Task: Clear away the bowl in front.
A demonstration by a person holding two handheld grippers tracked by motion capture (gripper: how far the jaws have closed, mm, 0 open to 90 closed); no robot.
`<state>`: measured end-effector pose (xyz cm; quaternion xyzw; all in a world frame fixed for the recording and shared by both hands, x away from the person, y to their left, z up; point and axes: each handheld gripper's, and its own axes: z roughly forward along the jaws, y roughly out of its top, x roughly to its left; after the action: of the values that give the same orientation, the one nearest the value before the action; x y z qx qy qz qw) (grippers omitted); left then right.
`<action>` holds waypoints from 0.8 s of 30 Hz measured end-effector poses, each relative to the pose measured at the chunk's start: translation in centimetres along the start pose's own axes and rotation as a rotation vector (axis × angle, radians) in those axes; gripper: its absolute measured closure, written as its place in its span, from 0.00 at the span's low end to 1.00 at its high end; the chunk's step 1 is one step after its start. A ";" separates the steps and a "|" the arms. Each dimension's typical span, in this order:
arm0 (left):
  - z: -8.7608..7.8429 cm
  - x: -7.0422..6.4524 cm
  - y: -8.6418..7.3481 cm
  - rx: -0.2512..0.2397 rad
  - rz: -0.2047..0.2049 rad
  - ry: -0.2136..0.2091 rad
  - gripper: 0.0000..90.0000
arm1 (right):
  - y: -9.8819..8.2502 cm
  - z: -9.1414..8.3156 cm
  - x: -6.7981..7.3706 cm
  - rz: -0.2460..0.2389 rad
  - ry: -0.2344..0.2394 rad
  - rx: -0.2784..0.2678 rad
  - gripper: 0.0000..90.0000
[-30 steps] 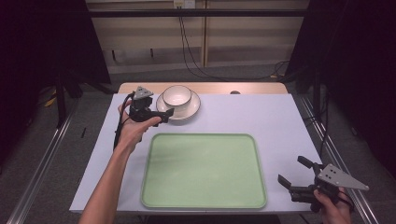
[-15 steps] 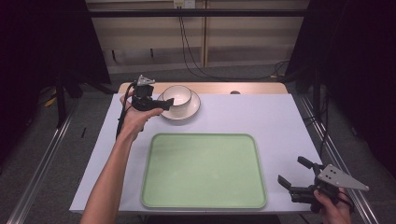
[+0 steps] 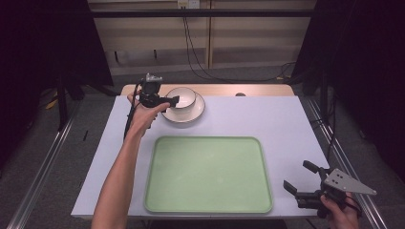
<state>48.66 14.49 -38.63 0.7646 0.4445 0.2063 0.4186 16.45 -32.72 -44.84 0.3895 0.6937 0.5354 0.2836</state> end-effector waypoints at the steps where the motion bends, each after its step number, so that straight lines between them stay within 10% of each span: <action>1: 0.2 0.1 0.1 0.003 -0.012 -0.001 0.08 | 0.0 -0.1 0.0 0.004 -0.001 0.004 0.01; 24: 5.3 2.9 0.9 0.153 -0.032 0.086 0.17 | -0.2 -0.4 -0.1 0.021 -0.003 0.009 0.01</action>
<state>54.31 14.30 -41.05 0.7775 0.4888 0.1979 0.3428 16.15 -33.04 -44.98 0.3985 0.6917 0.5346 0.2772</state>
